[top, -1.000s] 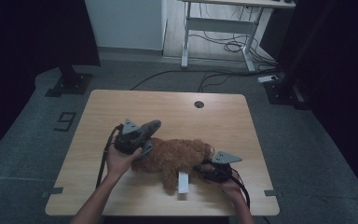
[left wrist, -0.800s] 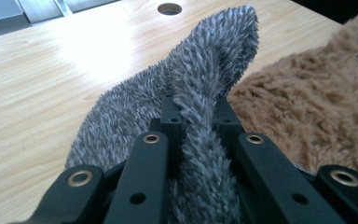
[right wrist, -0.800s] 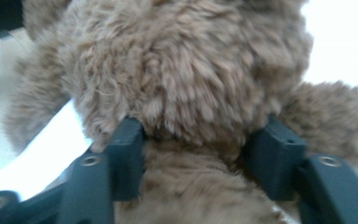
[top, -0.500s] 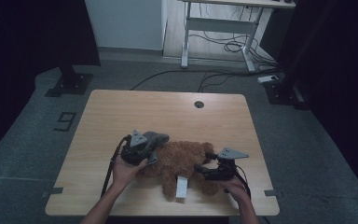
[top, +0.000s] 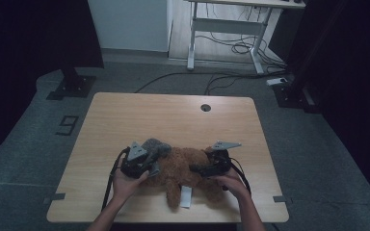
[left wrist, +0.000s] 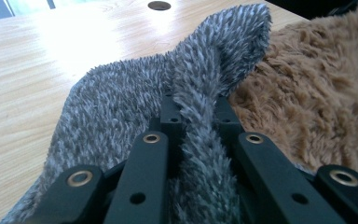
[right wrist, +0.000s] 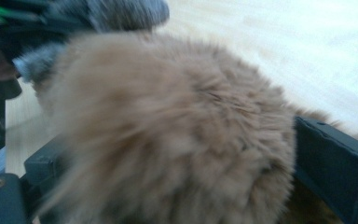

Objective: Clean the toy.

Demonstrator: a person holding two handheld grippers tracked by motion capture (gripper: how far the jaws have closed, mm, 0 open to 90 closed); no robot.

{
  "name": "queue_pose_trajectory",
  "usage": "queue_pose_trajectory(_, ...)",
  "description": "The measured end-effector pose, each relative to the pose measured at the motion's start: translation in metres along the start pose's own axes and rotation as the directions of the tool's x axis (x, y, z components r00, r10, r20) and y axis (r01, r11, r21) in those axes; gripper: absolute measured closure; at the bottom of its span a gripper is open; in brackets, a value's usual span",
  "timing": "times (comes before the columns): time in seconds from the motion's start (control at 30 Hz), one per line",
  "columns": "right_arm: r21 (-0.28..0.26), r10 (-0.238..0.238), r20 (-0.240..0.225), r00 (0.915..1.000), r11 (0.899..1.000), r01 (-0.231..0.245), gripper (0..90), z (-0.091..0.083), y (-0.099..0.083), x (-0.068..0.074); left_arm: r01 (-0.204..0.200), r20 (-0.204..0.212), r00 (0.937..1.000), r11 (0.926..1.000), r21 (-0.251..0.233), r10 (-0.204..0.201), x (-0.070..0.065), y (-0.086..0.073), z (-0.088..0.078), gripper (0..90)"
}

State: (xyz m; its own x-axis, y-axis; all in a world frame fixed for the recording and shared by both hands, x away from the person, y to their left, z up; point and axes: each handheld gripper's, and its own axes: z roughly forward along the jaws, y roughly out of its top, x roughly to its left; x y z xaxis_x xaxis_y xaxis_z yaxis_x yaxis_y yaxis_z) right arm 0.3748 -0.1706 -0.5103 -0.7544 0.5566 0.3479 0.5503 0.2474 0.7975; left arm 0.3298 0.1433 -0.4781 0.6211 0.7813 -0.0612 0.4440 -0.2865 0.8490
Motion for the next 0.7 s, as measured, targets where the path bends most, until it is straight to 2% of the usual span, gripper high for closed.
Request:
queue_pose_trajectory(0.03,0.011,0.016,-0.046,0.9988,1.000,-0.015,15.9,0.002,-0.003,-0.003,0.006,0.005,1.0000,1.0000,-0.005,-0.006,0.000,-0.001,-0.001,79.5)
queue_pose_trajectory(0.07,0.009,0.031,-0.071,0.9970,1.000,-0.030,20.0,0.002,-0.005,-0.005,0.011,0.011,0.9999,0.9999,-0.008,-0.010,0.001,-0.002,-0.001,79.5)
queue_pose_trajectory(0.17,-0.007,0.014,-0.100,0.9949,1.000,-0.015,34.2,-0.002,-0.011,-0.007,0.015,0.022,0.9997,0.9997,-0.018,-0.014,0.000,-0.004,-0.003,79.3)
queue_pose_trajectory(0.33,-0.029,-0.025,-0.068,0.9973,0.999,0.023,48.4,-0.006,-0.013,0.001,0.010,0.013,0.9999,0.9994,-0.032,-0.010,-0.002,-0.003,-0.004,79.2)
queue_pose_trajectory(0.5,-0.057,-0.049,-0.039,0.9980,0.997,0.047,53.6,-0.008,-0.012,0.007,0.029,0.013,0.9995,0.9974,-0.066,-0.028,-0.001,-0.001,-0.006,79.2)
queue_pose_trajectory(0.57,-0.092,-0.085,-0.036,0.9957,0.992,0.081,55.0,-0.011,-0.011,0.010,0.030,0.010,0.9995,0.9964,-0.079,-0.029,0.001,0.003,-0.008,79.1)
queue_pose_trajectory(0.63,-0.127,-0.086,-0.024,0.9960,0.988,0.083,56.2,-0.013,-0.010,0.010,0.023,-0.001,0.9997,0.9959,-0.088,-0.023,0.002,0.009,-0.009,79.0)
queue_pose_trajectory(0.7,-0.165,-0.135,0.034,0.9903,0.977,0.139,56.7,-0.014,-0.006,0.013,0.017,-0.012,0.9998,0.9959,-0.088,-0.018,0.004,0.017,-0.007,79.0)
